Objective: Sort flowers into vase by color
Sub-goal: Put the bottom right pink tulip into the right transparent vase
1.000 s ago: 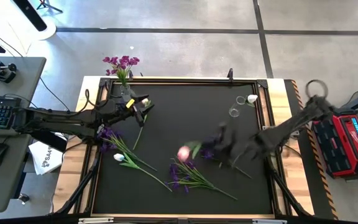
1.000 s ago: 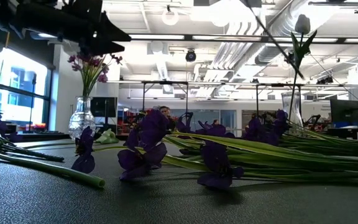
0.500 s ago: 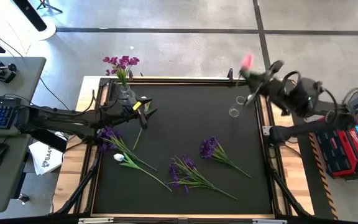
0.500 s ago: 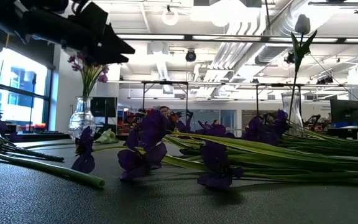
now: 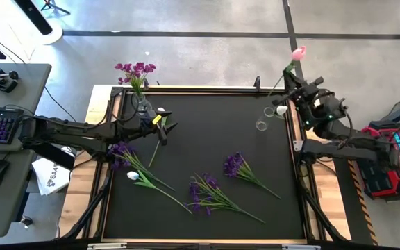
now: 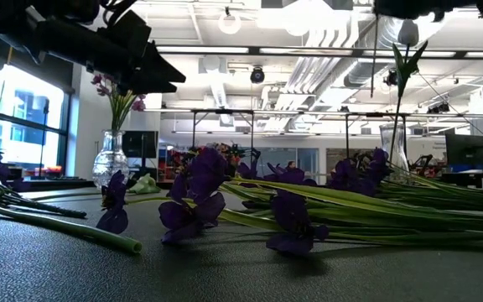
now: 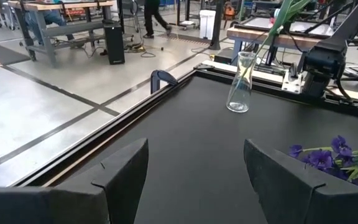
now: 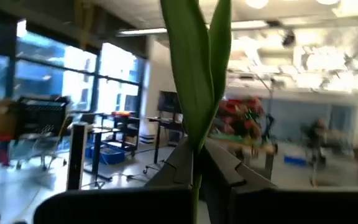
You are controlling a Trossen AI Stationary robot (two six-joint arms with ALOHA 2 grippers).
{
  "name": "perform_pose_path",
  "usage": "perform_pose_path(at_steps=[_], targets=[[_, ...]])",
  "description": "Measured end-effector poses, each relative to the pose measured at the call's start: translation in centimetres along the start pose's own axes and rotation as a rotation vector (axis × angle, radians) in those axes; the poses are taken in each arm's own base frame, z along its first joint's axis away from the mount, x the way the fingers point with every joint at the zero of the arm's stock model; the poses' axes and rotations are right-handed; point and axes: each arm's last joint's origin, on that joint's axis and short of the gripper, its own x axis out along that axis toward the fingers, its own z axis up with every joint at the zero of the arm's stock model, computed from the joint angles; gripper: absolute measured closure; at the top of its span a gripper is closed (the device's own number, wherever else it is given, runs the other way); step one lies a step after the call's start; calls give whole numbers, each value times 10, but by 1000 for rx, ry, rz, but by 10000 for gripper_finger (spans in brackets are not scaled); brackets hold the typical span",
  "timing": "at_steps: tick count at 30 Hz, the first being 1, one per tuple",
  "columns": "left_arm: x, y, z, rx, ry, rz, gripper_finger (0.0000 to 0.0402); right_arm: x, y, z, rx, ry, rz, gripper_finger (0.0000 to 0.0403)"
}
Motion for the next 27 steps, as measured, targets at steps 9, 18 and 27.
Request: perform_pose_path(at_steps=[9,18,27], targets=[[0,0,0,-18,-1,0,149,-6,1,-33,32,232,-80,403],[0,0,0,-19,-1,0,149,-9,3,-43,-6,317,-65,403],[0,0,0,-19,-1,0,149,-7,6,-49,13,350,-62,403]])
